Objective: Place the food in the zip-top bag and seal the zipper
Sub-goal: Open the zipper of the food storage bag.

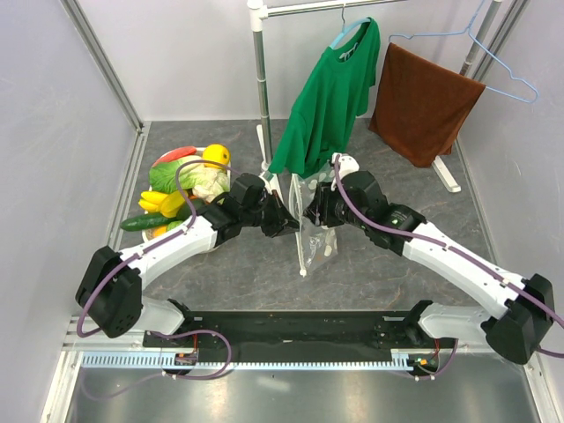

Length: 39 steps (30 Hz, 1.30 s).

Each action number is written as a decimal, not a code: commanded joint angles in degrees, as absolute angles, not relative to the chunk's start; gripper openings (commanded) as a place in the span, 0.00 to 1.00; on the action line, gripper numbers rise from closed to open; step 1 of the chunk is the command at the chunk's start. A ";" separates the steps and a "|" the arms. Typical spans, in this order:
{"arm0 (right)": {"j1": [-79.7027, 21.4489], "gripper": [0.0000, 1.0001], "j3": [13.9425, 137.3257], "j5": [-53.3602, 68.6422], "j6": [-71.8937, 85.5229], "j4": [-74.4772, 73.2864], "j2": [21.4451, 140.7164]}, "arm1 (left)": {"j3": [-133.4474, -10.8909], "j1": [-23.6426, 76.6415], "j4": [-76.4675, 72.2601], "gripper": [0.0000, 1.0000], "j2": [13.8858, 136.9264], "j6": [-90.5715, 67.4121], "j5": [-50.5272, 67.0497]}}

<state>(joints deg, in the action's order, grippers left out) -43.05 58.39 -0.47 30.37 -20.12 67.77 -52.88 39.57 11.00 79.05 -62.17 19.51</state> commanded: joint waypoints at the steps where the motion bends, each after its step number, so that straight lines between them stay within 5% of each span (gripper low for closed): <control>1: -44.03 0.50 60.20 -5.19 32.61 -18.46 70.13 | -55.11 39.55 10.20 0.02 78.75 -63.63 19.25; 17: -48.16 0.58 65.57 -8.41 31.99 -18.89 73.82 | -54.05 38.94 8.26 0.02 76.38 -63.02 20.83; 31: -50.19 0.39 70.66 -20.91 26.20 -28.56 78.31 | -58.10 38.41 12.83 0.02 74.19 -62.84 23.03; 34: -50.01 0.21 70.31 -20.75 23.73 -31.72 77.17 | -57.22 36.92 13.71 0.02 72.69 -62.75 24.08; 39: -49.05 0.11 67.42 -16.00 19.69 -34.01 72.69 | -56.25 35.25 14.59 0.02 70.58 -62.23 24.70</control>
<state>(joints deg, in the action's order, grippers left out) -49.65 68.36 -17.89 24.18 -30.44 77.67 -55.88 36.56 14.00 73.32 -62.15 23.07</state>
